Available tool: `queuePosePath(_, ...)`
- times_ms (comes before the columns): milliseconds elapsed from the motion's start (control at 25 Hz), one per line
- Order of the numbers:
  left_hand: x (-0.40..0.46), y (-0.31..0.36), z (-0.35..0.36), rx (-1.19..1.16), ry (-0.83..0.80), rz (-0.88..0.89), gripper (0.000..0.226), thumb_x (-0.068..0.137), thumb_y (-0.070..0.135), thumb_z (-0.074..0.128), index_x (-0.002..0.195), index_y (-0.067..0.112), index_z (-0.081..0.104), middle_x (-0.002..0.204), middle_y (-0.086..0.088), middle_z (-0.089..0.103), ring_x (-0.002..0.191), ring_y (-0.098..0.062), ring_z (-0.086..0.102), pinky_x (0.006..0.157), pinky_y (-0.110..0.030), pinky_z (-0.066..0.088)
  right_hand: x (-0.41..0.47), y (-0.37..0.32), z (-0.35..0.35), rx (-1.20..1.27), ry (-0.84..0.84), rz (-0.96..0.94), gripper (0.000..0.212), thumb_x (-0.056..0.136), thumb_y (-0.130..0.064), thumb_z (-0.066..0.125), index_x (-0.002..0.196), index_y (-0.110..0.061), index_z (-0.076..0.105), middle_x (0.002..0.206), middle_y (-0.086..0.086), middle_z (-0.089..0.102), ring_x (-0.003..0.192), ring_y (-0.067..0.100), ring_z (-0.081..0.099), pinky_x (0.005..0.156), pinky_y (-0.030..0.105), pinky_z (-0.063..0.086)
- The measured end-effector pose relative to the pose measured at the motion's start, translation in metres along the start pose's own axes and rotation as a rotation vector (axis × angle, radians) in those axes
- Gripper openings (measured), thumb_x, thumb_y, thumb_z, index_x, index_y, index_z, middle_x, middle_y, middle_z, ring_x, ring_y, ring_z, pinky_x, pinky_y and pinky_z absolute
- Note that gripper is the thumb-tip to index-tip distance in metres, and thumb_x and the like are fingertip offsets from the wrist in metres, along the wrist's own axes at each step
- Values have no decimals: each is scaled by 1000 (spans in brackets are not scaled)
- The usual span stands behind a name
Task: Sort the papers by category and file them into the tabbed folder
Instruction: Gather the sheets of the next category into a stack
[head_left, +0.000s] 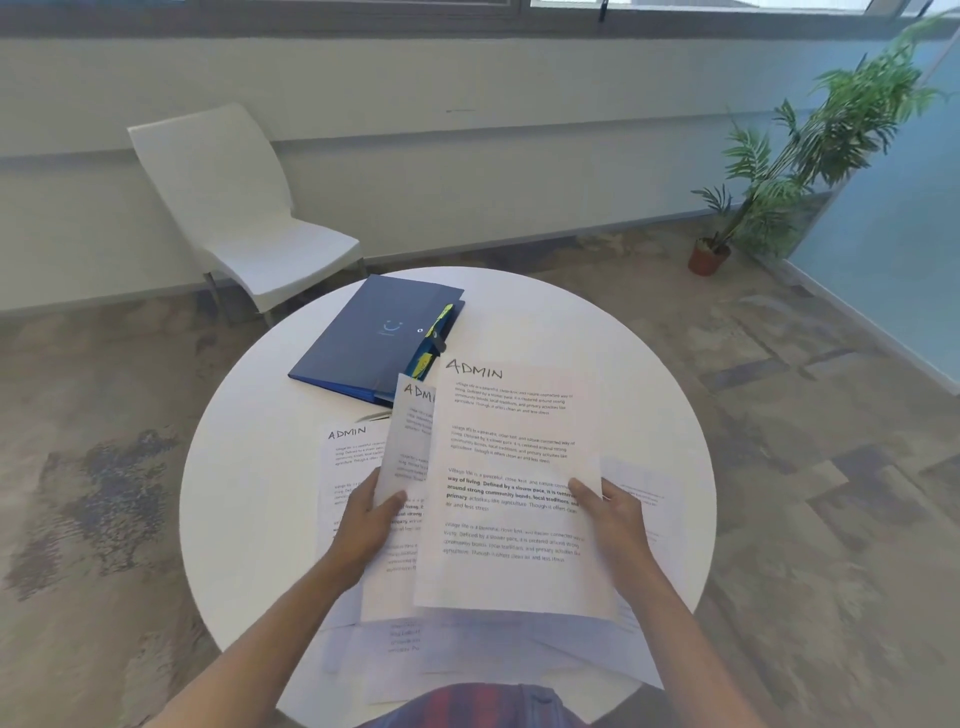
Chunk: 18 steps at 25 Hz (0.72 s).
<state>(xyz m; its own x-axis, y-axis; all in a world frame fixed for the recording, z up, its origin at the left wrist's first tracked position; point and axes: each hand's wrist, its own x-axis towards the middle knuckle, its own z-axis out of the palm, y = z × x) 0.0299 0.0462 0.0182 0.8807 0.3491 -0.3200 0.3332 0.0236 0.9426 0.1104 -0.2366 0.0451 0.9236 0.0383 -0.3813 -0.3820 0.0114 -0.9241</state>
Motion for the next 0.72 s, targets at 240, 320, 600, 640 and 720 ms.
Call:
queuePosePath(240,-27,62,22,-263,-115,-38,34,87,7,66,116,25,67,108,-9,74,97,-31,72,82,-52,58,-3,-15,11,59,-85,15,19,92,-15,66,108,-6,73,102,12,77,94,30,74,82,41,60)
queuePosePath(320,-31,74,27,-272,-129,-46,34,89,3,63,114,24,68,106,-11,75,94,-34,72,80,-53,58,-4,-17,11,61,-102,17,21,93,-16,66,111,-7,72,104,13,77,98,33,73,88,45,58)
queuePosePath(600,-33,83,37,-127,-64,-61,38,102,48,34,106,34,69,95,6,77,89,-17,74,72,-34,58,-8,-18,14,-42,-100,-86,14,96,-18,62,101,-12,74,97,7,78,94,31,74,84,45,60)
queuePosePath(640,-31,81,37,-162,-72,-75,41,101,51,31,107,35,68,96,6,77,87,-16,74,73,-34,57,-9,-17,16,-60,-82,-117,13,96,-18,62,99,-13,74,95,5,78,92,30,74,79,40,60)
queuePosePath(720,-29,79,37,-205,-106,-63,29,101,40,43,116,27,65,104,-2,76,91,-22,74,75,-40,59,-10,-17,19,-98,-36,-182,11,96,-17,62,96,-15,73,91,1,78,88,26,74,68,26,57)
